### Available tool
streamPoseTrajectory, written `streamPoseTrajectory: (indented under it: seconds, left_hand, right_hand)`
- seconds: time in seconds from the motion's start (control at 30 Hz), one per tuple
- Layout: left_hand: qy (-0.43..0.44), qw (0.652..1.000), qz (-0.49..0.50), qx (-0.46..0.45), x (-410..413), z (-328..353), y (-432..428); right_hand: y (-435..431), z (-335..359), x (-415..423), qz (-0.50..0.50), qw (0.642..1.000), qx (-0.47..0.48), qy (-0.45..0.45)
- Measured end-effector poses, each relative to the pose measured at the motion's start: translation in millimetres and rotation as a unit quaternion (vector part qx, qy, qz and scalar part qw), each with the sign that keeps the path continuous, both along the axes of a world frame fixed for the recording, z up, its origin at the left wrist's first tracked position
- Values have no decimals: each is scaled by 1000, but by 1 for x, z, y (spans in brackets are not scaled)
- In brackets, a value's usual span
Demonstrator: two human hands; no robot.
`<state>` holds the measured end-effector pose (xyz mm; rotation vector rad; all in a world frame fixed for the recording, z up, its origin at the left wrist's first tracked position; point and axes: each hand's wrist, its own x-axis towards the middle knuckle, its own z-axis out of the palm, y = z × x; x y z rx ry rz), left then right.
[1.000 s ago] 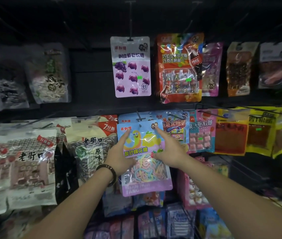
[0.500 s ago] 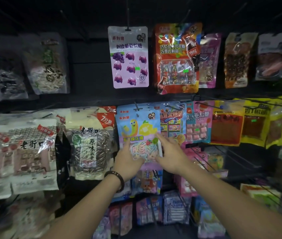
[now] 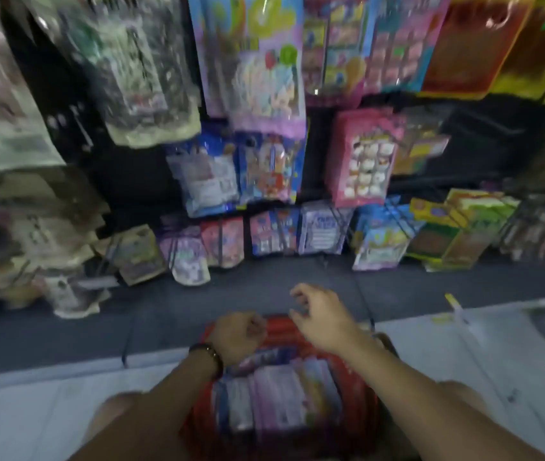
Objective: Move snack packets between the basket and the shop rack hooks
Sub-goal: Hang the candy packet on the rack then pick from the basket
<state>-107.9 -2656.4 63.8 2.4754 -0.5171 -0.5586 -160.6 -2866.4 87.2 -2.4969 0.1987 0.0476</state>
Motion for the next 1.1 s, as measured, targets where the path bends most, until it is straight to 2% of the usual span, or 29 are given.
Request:
streamPoseTrajectory:
  seconds: [0.2, 0.27, 0.33, 0.4, 0.43, 0.47, 0.5, 0.53, 0.6, 0.67, 0.8, 0.87, 0.93, 1.0, 1.1]
  left_hand:
    - [160, 978, 15, 136, -34, -145, 9]
    - [194, 969, 19, 151, -41, -176, 9]
    - [220, 959, 22, 175, -45, -206, 6]
    - [249, 945, 43, 209, -46, -248, 4]
    - [257, 939, 60, 219, -44, -279, 3]
    - [258, 937, 71, 225, -44, -301, 2]
    - [259, 936, 94, 217, -46, -302, -3]
    - [259, 936, 123, 205, -48, -298, -8]
    - [236, 944, 162, 165, -50, -272, -23]
    - [219, 947, 190, 140, -50, -273, -29]
    - [254, 921, 272, 113, -54, -343, -20]
    - [276, 914, 279, 103, -56, -333, -25]
    - [260, 924, 265, 84, -58, -294, -37]
    - [253, 927, 270, 57, -59, -286, -44]
    - [292, 906, 301, -63, -67, -263, -55]
  right_hand:
    - [9, -132, -49, -42, 981, 52, 183]
    - [7, -173, -63, -58, 972, 62, 217]
    - [3, -210, -80, -33, 967, 45, 249]
    - [1, -240, -96, -30, 966, 77, 246]
    - [-1, -246, -100, -51, 958, 111, 258]
    - [-1, -243, -102, -51, 955, 103, 274]
    - [-3, -238, -102, -31, 952, 77, 294]
    - [0, -235, -97, -54, 943, 75, 318]
    - [4, -230, -89, -104, 939, 107, 311]
    - [8, -226, -85, -132, 937, 139, 292]
    - [9, -243, -85, -154, 917, 134, 343]
    - [10, -253, -85, -160, 913, 131, 352]
    - [9, -255, -82, -158, 912, 129, 355]
    - [7, -254, -80, -166, 911, 132, 353]
    - [4, -250, -79, -160, 916, 132, 344]
